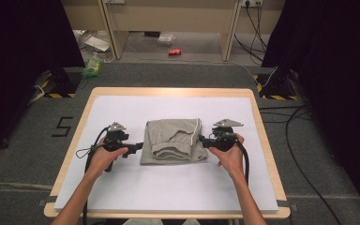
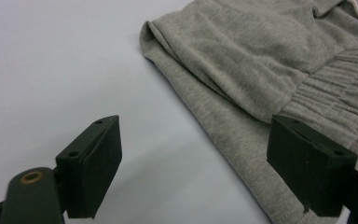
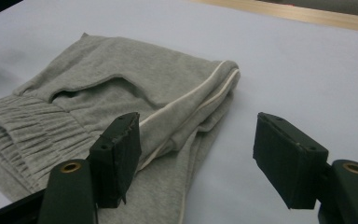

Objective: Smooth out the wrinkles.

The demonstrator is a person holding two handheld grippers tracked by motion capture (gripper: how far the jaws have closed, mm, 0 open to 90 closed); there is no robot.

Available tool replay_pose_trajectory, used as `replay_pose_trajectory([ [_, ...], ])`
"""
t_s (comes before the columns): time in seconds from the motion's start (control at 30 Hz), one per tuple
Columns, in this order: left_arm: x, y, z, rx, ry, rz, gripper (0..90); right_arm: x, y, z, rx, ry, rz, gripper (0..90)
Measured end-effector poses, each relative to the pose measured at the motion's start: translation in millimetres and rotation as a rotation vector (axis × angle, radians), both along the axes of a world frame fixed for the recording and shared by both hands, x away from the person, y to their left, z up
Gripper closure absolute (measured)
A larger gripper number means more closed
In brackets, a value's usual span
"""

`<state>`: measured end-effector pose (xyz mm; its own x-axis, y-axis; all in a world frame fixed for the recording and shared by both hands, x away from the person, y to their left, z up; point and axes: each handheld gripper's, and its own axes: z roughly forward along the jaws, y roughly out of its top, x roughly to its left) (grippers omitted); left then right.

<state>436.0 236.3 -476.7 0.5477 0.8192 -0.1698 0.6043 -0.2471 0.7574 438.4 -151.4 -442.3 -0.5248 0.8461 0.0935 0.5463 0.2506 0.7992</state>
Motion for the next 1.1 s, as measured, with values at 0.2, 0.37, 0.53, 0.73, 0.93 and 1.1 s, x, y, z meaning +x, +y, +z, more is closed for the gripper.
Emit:
replay_pose_trajectory([
  [0.2, -4.0, 2.6, -4.0, 0.016, 0.011, -0.001, 16.6, -7.9, 2.4, 2.1, 0.011, -0.001, 0.019, 32.5],
  [0.37, -10.2, 2.2, -2.1, 0.02, 0.003, -0.011, 16.6, -11.5, 0.4, 1.9, 0.017, 0.0, 0.02, 32.2],
  [0.53, -15.3, 1.5, 1.5, 0.02, -0.01, -0.014, 16.6, -18.5, -0.6, 1.4, 0.015, 0.002, 0.024, 31.7],
  [0.73, -21.4, 3.0, 2.5, 0.009, -0.009, -0.02, 16.6, -26.2, 1.1, -1.9, 0.002, 0.007, 0.04, 31.2],
  [0.93, -30.3, 5.0, -3.5, 0.016, 0.001, -0.037, 16.6, -36.3, 0.5, -6.2, -0.008, 0.016, 0.051, 30.2],
  [1.1, -38.7, 8.0, -5.0, 0.021, -0.007, -0.04, 16.6, -47.4, -2.7, -10.1, -0.015, 0.022, 0.057, 29.2],
])
